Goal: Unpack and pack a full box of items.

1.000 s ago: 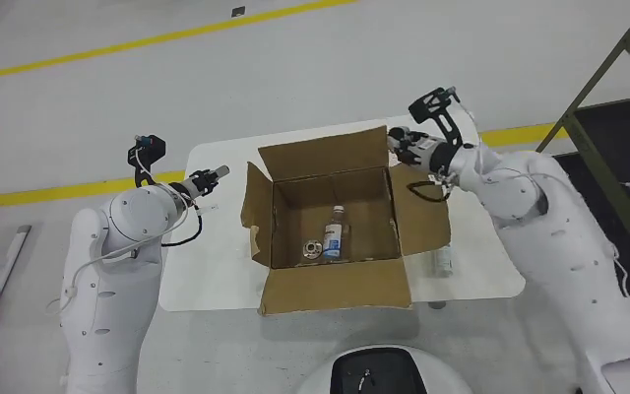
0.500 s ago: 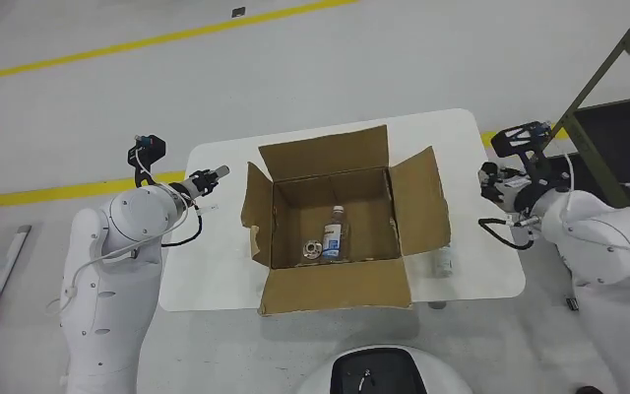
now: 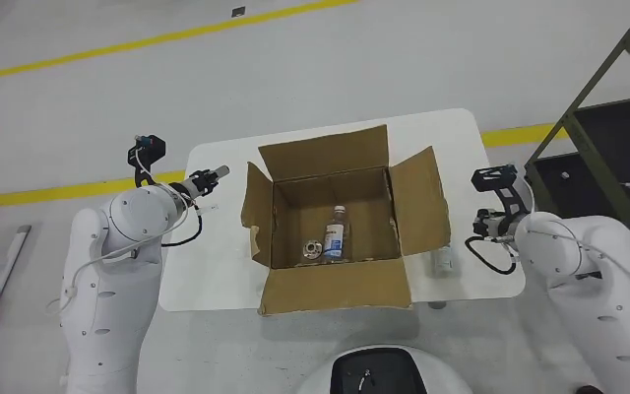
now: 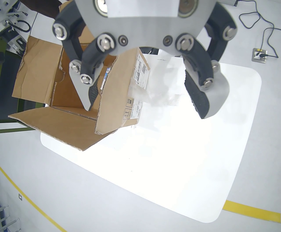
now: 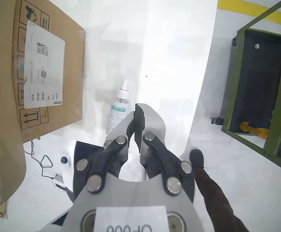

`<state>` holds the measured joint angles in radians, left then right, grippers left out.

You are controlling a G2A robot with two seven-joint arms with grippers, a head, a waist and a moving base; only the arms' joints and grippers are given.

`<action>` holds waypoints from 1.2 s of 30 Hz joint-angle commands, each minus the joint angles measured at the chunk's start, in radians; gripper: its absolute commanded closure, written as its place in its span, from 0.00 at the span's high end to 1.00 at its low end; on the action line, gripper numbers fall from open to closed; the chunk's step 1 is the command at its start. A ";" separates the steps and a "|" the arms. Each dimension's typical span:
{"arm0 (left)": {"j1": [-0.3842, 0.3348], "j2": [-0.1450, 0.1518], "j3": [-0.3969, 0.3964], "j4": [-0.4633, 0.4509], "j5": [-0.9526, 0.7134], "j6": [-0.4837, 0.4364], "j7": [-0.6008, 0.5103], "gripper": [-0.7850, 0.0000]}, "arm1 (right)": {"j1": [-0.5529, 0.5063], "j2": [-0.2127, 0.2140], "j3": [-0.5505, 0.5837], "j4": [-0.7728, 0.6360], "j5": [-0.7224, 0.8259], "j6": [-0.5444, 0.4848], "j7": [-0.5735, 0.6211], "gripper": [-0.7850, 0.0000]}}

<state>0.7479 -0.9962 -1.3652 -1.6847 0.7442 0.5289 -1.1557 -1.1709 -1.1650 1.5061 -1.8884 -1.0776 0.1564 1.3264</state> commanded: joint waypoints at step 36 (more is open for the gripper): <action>0.000 0.000 0.000 0.000 0.000 0.000 0.000 1.00 | 0.104 -0.045 -0.287 0.287 -0.067 0.146 -0.010 0.46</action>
<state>0.7479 -0.9962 -1.3652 -1.6847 0.7442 0.5289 -1.1557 -1.0685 -1.2094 1.2228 -1.6077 -1.1429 0.3027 1.3175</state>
